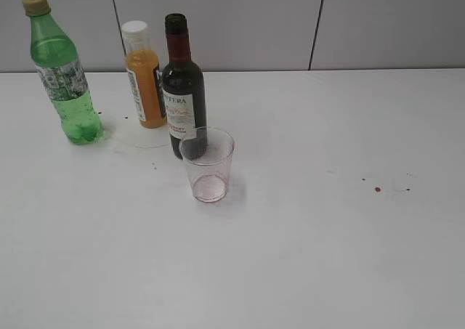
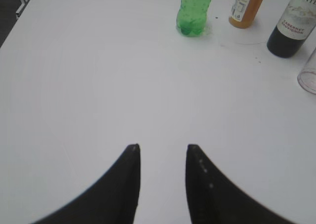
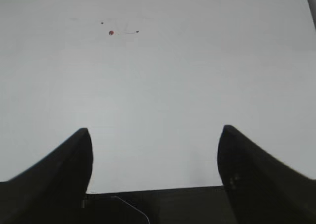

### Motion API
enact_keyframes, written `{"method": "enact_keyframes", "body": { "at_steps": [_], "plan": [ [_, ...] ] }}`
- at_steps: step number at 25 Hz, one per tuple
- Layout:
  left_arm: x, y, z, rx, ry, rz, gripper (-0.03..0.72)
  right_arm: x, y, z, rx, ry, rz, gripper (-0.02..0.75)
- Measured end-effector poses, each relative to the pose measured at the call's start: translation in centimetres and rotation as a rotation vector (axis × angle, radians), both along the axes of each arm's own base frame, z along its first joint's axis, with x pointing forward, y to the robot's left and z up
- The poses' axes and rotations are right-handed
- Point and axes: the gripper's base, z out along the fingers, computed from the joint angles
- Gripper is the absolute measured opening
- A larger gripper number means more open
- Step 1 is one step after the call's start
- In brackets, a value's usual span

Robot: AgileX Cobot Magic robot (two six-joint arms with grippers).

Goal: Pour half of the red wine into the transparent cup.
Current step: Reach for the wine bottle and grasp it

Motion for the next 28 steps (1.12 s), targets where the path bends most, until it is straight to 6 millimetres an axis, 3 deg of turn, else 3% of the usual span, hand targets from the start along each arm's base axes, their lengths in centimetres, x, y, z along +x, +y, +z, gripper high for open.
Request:
{"method": "enact_keyframes", "body": {
  "at_steps": [5, 11, 22, 28],
  "plan": [
    [0.0, 0.0, 0.0, 0.000, 0.000, 0.000, 0.237, -2.6, -0.1, -2.9, 0.019, -0.099, 0.002, 0.591],
    [0.0, 0.0, 0.0, 0.000, 0.000, 0.000, 0.237, -4.7, -0.2, -5.0, 0.030, -0.200, 0.006, 0.591],
    [0.0, 0.0, 0.0, 0.000, 0.000, 0.000, 0.237, -7.2, -0.3, -6.5, 0.052, -0.380, 0.013, 0.591],
    [0.0, 0.0, 0.0, 0.000, 0.000, 0.000, 0.237, -7.3, -0.3, -6.8, 0.053, -0.382, 0.013, 0.591]
  ]
}}
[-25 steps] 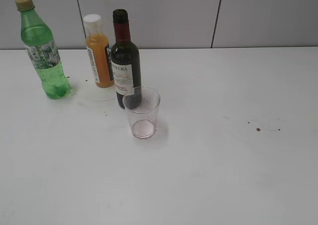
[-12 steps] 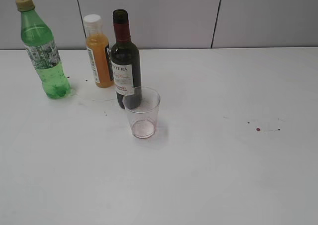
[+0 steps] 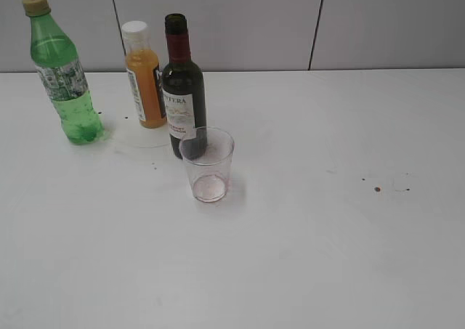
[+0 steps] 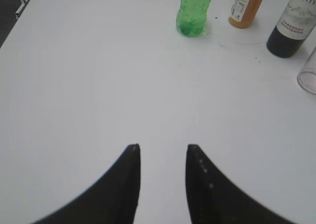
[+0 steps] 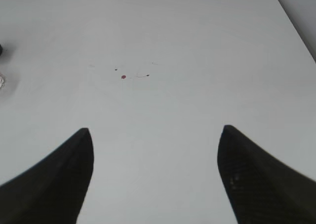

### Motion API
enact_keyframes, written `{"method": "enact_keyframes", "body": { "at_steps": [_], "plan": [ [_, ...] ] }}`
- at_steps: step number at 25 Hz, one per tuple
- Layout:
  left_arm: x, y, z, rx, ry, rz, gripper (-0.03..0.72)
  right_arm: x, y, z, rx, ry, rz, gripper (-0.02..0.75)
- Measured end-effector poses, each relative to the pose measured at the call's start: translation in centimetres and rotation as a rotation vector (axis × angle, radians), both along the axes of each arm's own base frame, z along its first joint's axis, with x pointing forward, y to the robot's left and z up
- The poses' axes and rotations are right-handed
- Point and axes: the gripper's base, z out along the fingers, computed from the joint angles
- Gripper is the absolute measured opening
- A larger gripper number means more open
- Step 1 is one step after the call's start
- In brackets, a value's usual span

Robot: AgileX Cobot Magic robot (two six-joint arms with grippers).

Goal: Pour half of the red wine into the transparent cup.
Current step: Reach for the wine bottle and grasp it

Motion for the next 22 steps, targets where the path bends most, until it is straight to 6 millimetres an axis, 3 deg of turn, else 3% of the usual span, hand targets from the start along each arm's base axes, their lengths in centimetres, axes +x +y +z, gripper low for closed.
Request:
{"method": "enact_keyframes", "body": {
  "at_steps": [22],
  "plan": [
    [0.00, 0.00, 0.00, 0.000, 0.000, 0.000, 0.237, 0.02, 0.00, -0.08, 0.000, 0.005, 0.000, 0.590]
  ]
}}
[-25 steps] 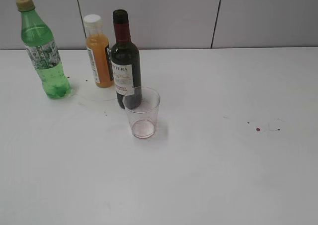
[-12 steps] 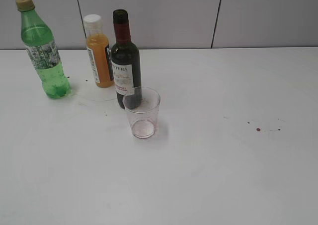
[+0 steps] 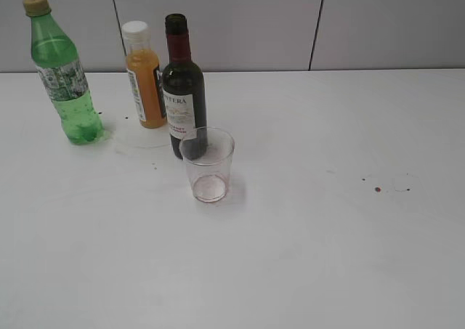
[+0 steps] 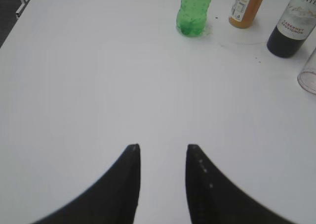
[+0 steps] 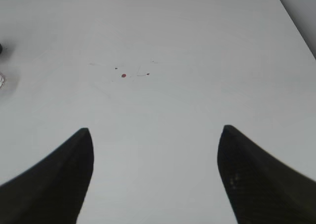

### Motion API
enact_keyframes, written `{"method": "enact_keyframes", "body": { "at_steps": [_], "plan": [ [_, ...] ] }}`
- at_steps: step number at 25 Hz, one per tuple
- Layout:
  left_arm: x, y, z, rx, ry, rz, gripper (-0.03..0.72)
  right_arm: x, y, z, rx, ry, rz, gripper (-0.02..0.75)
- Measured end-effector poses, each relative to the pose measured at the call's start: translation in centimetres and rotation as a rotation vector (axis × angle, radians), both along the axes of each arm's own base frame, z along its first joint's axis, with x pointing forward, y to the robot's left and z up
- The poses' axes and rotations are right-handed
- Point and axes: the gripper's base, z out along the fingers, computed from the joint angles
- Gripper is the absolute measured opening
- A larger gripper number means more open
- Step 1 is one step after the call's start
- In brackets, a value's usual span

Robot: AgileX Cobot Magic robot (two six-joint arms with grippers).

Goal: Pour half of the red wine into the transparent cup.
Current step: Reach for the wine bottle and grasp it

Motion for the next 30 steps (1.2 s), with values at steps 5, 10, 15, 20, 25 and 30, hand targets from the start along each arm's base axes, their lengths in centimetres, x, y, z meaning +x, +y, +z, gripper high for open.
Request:
{"method": "enact_keyframes", "body": {
  "at_steps": [5, 10, 15, 20, 25, 30],
  "plan": [
    [0.00, 0.00, 0.00, 0.000, 0.000, 0.000, 0.237, 0.00, 0.00, 0.00, -0.001, 0.000, 0.001, 0.590],
    [0.00, 0.00, 0.00, 0.000, 0.000, 0.000, 0.237, 0.00, 0.01, 0.00, 0.001, 0.000, 0.001, 0.591],
    [0.00, 0.00, 0.00, 0.000, 0.000, 0.000, 0.237, 0.00, 0.01, 0.00, 0.002, 0.000, 0.000, 0.591],
    [0.00, 0.00, 0.00, 0.000, 0.000, 0.000, 0.237, 0.00, 0.01, 0.00, 0.002, 0.000, 0.000, 0.591],
    [0.00, 0.00, 0.00, 0.000, 0.000, 0.000, 0.418, 0.00, 0.01, 0.00, 0.000, 0.000, 0.001, 0.589],
    [0.00, 0.00, 0.00, 0.000, 0.000, 0.000, 0.661, 0.00, 0.01, 0.00, 0.001, 0.000, 0.001, 0.589]
  ]
}}
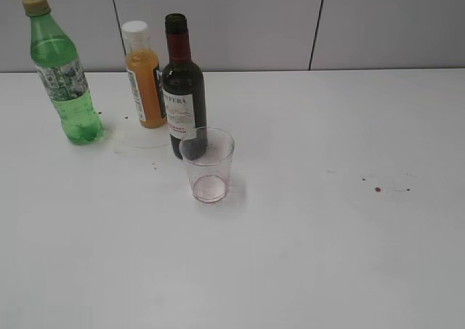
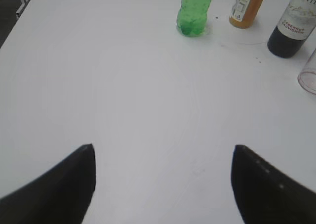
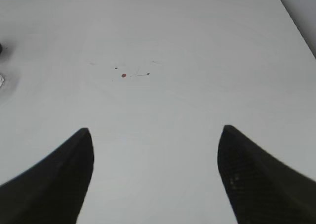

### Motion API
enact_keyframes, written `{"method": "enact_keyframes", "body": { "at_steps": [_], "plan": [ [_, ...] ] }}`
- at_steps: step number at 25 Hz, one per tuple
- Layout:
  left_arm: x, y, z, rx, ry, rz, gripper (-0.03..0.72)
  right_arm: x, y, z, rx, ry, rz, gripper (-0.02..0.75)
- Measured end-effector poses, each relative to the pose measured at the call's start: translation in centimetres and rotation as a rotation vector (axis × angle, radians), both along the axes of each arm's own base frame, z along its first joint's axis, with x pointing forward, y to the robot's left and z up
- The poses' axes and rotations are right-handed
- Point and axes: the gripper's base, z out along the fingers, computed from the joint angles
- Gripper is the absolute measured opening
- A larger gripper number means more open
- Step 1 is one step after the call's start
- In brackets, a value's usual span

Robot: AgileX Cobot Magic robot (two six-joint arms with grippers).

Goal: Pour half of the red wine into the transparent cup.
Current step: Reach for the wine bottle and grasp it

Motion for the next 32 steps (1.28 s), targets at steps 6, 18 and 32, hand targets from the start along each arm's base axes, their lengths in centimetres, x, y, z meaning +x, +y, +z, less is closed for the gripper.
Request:
{"method": "enact_keyframes", "body": {
  "at_steps": [6, 18, 32],
  "plan": [
    [0.1, -0.1, 0.5, -0.009, -0.040, -0.005, 0.683, 0.0, 0.0, 0.0, 0.000, 0.000, 0.000, 0.589],
    [10.0, -1.3, 4.3, -0.015, -0.246, -0.059, 0.671, 0.0, 0.0, 0.0, 0.001, 0.000, 0.000, 0.591],
    [21.9, -4.6, 0.5, 0.032, -0.295, -0.164, 0.657, 0.0, 0.0, 0.0, 0.001, 0.000, 0.001, 0.590]
  ]
}}
